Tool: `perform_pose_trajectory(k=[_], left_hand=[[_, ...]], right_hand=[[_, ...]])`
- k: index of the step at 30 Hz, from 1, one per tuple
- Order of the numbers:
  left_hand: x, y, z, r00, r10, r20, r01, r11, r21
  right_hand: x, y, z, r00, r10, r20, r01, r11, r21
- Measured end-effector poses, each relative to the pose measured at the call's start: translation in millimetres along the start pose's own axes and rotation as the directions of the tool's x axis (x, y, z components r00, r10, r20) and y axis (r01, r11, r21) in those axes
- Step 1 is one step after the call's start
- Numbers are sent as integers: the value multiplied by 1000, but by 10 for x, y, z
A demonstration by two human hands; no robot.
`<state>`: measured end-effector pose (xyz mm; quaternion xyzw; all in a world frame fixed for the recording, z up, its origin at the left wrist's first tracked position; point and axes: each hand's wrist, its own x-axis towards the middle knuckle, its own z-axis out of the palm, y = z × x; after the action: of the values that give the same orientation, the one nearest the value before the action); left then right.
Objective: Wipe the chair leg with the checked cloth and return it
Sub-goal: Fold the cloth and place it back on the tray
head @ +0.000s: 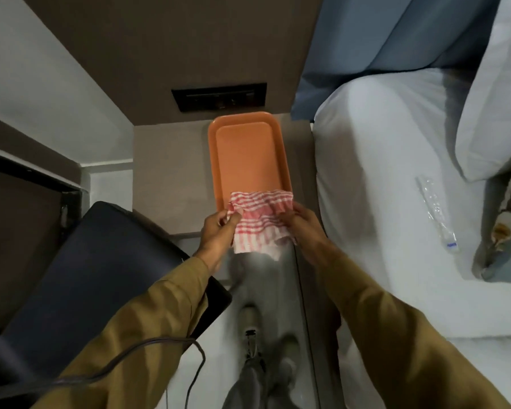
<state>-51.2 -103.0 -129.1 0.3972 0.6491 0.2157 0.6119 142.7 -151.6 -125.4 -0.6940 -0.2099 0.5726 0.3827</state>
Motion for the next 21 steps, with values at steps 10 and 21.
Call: perform_pose_trajectory(k=[10,21], left_hand=[[631,35,248,994,-109,31,107,992,71],[1187,-60,348,988,44,-149,18,921,390]], right_hand=[[813,-40,169,975,-38,-217,-48,926,-376],[1356,28,391,978,-183,-99,78,765,-639]])
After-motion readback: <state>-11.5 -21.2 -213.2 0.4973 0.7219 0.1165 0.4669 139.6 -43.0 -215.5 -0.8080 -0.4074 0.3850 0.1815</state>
